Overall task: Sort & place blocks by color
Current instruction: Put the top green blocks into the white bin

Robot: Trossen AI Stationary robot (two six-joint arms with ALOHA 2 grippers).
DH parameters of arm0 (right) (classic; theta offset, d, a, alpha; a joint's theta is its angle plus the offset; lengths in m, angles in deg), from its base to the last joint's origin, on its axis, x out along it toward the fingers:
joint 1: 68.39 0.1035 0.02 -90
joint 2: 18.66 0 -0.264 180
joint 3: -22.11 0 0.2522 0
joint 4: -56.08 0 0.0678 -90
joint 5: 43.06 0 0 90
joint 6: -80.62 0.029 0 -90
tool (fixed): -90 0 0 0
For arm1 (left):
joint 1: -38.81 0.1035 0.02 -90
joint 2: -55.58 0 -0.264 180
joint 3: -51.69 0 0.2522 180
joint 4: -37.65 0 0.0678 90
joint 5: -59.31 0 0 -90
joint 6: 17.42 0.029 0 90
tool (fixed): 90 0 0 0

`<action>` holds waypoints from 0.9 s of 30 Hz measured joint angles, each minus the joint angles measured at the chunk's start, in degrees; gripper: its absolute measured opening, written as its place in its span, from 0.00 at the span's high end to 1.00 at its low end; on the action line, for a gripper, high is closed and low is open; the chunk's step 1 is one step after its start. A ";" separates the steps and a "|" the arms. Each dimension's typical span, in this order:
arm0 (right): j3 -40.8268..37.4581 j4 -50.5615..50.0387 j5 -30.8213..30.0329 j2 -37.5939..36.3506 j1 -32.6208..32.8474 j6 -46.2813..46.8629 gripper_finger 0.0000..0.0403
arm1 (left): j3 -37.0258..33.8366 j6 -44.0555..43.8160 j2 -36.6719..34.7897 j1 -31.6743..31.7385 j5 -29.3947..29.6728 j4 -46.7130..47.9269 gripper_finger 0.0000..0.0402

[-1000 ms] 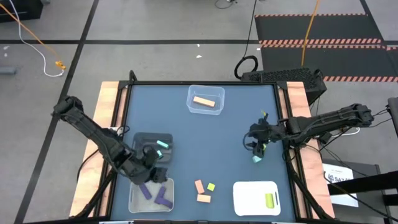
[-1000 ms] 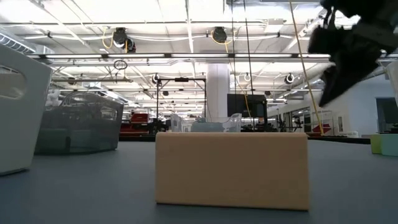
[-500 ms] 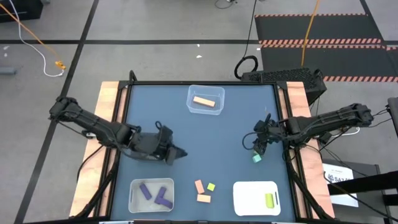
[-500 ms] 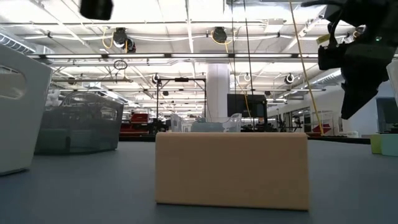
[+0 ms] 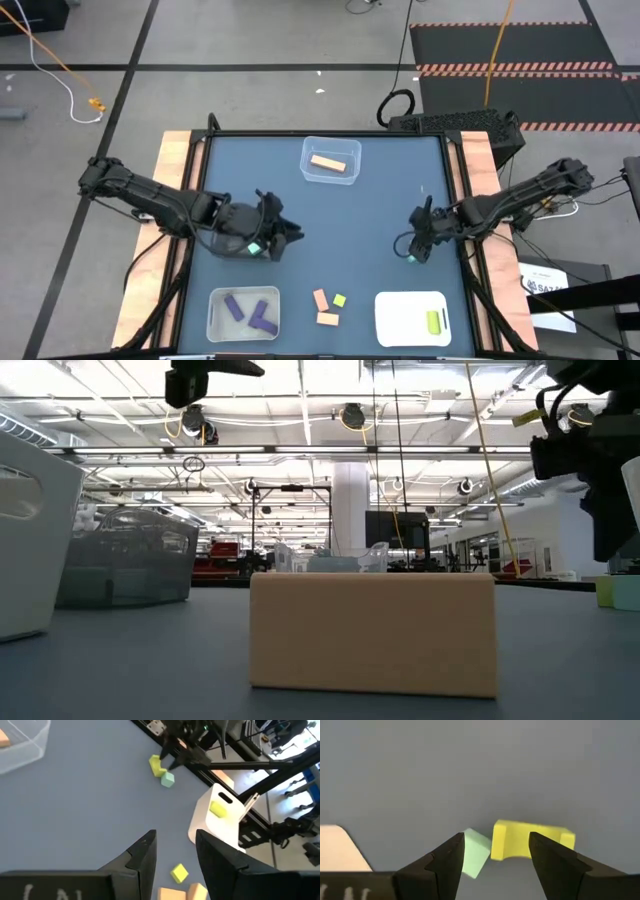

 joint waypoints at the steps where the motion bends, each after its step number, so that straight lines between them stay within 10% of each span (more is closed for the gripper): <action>1: 0.00 0.00 0.00 0.76 0.65 0.81 0.48 | 0.00 0.50 0.00 0.22 0.01 0.08 0.66; 27: 0.20 0.37 -2.75 14.09 2.55 -5.09 0.92 | 0.00 3.82 0.00 0.90 0.03 0.19 0.66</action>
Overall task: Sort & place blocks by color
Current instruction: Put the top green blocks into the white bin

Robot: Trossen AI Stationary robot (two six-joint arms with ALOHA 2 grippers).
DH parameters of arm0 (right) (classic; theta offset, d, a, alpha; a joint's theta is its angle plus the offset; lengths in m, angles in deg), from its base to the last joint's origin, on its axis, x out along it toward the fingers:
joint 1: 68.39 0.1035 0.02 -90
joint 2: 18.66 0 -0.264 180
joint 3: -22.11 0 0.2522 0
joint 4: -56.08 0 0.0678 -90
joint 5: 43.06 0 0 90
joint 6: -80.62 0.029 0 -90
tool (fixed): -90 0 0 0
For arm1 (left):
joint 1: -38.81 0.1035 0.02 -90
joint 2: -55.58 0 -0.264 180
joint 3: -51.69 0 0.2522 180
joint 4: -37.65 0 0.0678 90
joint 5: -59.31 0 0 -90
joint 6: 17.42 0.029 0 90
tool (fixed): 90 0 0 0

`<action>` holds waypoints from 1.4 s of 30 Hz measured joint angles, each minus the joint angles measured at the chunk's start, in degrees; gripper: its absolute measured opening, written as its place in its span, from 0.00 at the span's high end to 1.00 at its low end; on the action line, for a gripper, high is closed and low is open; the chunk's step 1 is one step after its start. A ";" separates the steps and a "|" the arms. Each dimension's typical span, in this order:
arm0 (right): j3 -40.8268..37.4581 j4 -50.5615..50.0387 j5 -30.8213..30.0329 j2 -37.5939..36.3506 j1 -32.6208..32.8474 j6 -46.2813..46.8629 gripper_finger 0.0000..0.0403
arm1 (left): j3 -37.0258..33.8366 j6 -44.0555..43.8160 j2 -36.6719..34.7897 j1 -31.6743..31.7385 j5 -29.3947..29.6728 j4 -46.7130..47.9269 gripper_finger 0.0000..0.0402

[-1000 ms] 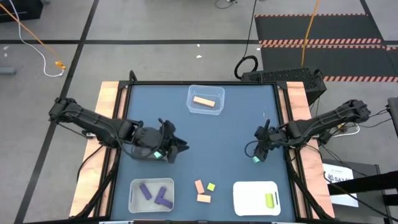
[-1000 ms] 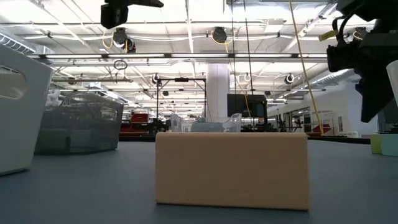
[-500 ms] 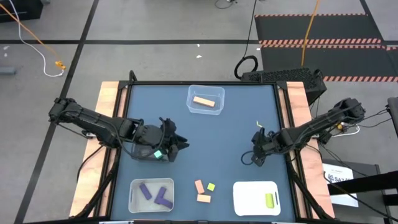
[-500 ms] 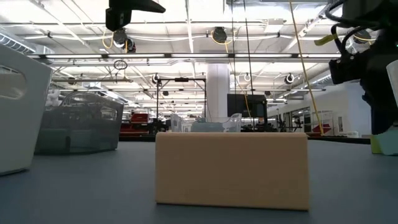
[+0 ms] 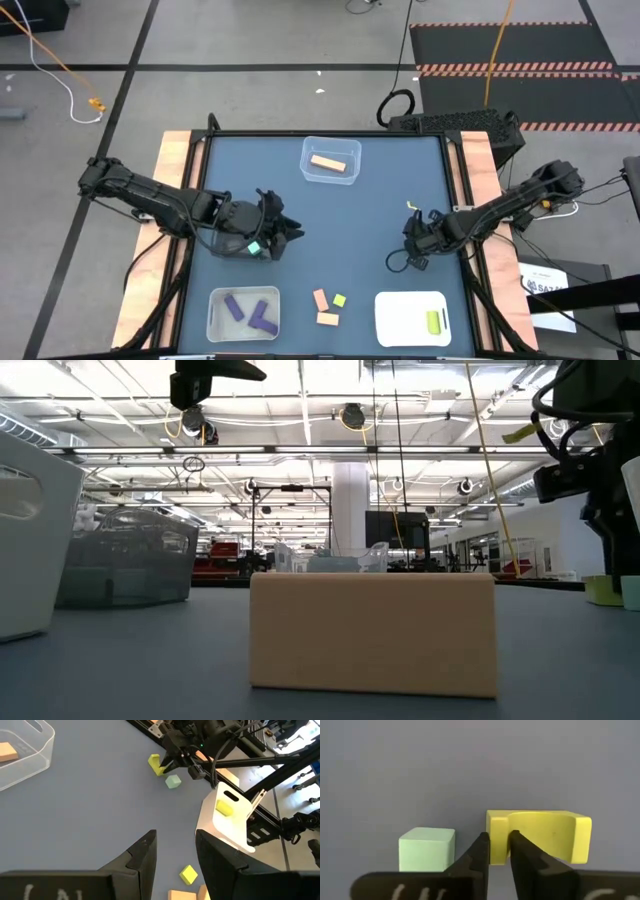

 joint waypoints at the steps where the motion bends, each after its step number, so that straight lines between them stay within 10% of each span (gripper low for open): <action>1: 0.00 -0.03 -0.11 -0.15 -0.02 -0.11 0.92 | 0.00 0.00 0.00 0.00 0.02 0.00 0.66; 11: -0.31 7.17 -5.09 -7.41 -0.19 -4.75 0.95 | 0.00 0.51 0.00 0.00 1.51 -0.04 0.66; 19: -0.31 38.54 -18.48 -9.21 -3.89 -28.04 0.95 | 0.00 4.54 0.07 -0.01 6.59 -0.41 0.66; 31: -0.29 83.10 -7.74 -8.63 -9.49 -67.12 0.95 | -0.08 4.90 1.30 -0.23 9.77 -2.64 0.66; 42: -0.24 82.42 -6.23 -8.61 -9.49 -67.26 0.95 | -0.07 5.07 3.52 0.38 9.77 -4.84 0.66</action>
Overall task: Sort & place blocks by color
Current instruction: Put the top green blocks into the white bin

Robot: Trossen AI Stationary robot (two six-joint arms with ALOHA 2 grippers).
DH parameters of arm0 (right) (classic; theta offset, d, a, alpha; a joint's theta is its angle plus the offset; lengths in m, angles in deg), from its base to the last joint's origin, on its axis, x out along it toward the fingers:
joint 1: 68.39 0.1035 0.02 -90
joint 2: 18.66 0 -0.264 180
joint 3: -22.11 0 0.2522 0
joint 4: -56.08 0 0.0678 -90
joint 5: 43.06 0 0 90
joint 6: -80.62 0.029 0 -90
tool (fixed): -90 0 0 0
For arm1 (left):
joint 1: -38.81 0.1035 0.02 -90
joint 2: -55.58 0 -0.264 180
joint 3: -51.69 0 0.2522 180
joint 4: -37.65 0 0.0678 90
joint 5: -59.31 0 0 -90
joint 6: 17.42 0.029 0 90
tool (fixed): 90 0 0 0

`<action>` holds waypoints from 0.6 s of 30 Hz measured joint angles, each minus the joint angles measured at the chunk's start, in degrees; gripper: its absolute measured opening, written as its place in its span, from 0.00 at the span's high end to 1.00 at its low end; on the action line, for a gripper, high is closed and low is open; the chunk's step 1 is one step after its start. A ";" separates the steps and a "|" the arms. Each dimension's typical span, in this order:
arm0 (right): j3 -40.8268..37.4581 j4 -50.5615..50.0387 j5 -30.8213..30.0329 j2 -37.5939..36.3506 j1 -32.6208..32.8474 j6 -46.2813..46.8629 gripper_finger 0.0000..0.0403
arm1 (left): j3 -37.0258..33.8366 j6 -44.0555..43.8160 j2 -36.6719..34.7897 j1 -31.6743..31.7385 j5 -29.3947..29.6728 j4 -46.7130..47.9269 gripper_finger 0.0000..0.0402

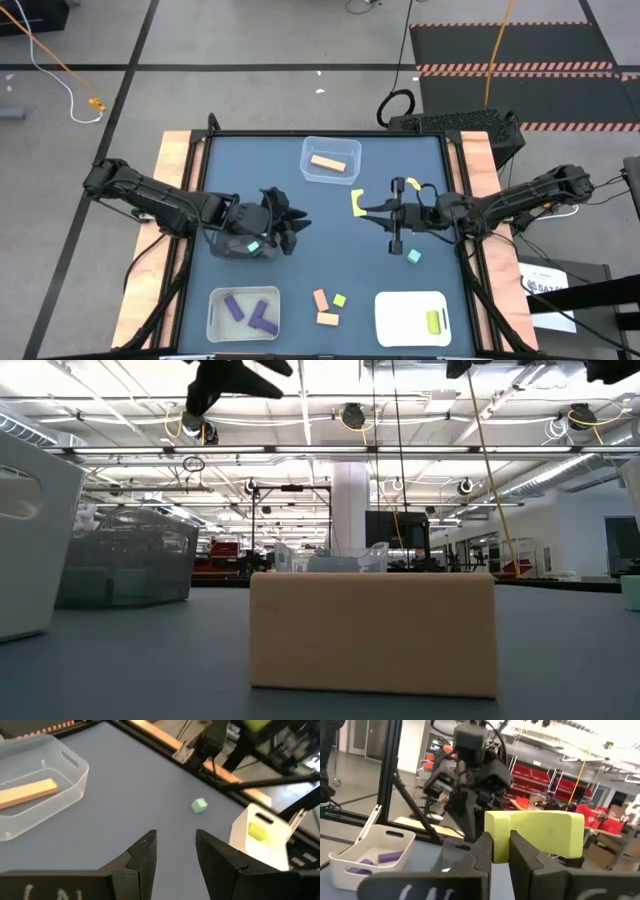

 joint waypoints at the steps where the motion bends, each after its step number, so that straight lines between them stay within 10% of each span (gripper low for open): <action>1: 0.00 -0.54 0.04 0.00 0.02 0.64 0.95 | 0.00 -0.02 -0.01 0.11 0.00 -0.39 0.66; 18: 0.02 -29.80 19.88 -0.26 12.88 50.50 0.95 | 0.00 0.74 -0.04 0.04 -0.12 -0.39 0.66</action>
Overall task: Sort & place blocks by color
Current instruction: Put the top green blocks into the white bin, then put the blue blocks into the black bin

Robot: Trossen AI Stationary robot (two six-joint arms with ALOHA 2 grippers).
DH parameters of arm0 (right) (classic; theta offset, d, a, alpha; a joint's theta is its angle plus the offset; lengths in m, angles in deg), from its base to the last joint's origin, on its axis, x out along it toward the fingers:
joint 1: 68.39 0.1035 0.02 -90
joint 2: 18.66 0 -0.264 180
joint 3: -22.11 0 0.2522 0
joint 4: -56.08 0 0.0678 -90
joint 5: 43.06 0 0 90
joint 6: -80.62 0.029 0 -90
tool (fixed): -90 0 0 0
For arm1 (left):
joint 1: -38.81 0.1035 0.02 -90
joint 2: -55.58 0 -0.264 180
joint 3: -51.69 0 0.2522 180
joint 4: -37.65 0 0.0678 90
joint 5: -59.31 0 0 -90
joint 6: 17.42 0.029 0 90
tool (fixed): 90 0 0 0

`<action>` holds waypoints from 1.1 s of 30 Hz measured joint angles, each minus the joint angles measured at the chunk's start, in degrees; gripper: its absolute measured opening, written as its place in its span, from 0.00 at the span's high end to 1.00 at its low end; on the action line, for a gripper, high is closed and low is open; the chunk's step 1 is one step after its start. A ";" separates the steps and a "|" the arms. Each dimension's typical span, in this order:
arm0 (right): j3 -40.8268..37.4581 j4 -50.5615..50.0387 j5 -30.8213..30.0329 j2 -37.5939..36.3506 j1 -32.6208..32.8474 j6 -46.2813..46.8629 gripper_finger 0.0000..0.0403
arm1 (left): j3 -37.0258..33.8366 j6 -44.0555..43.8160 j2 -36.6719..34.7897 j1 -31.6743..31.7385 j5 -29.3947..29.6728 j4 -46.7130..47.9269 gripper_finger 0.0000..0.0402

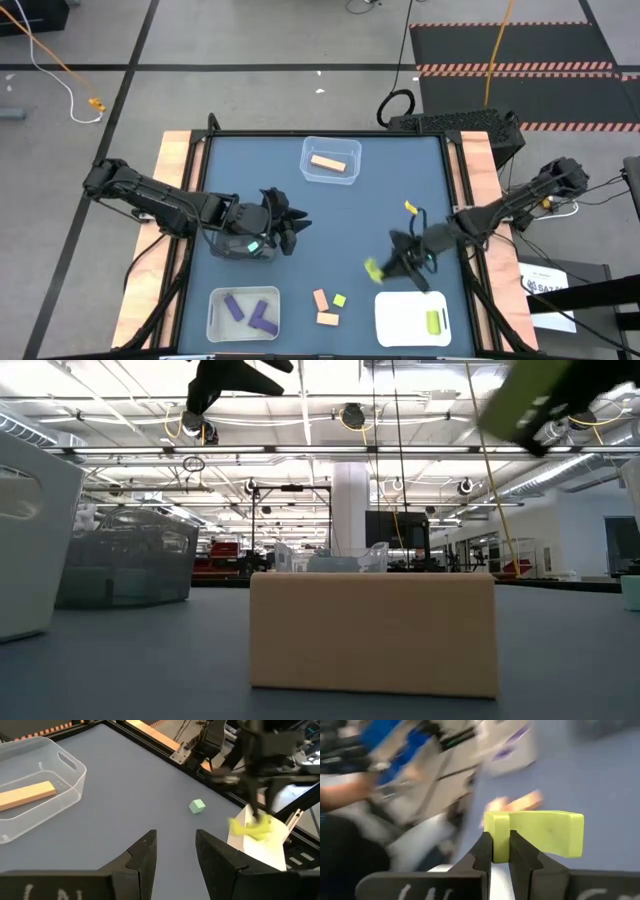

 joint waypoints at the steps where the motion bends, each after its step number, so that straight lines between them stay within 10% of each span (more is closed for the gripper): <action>1: 0.00 0.36 1.12 -0.03 1.59 2.45 0.95 | 0.00 0.38 0.02 0.00 -0.01 0.03 0.66; 18: 0.02 -13.95 2.59 0.04 16.74 23.52 0.93 | 0.02 0.59 -0.01 0.04 0.01 2.14 0.66; 33: 0.02 -10.95 16.23 0.02 16.80 22.77 0.51 | 0.04 0.17 -0.01 0.04 -0.43 2.14 0.66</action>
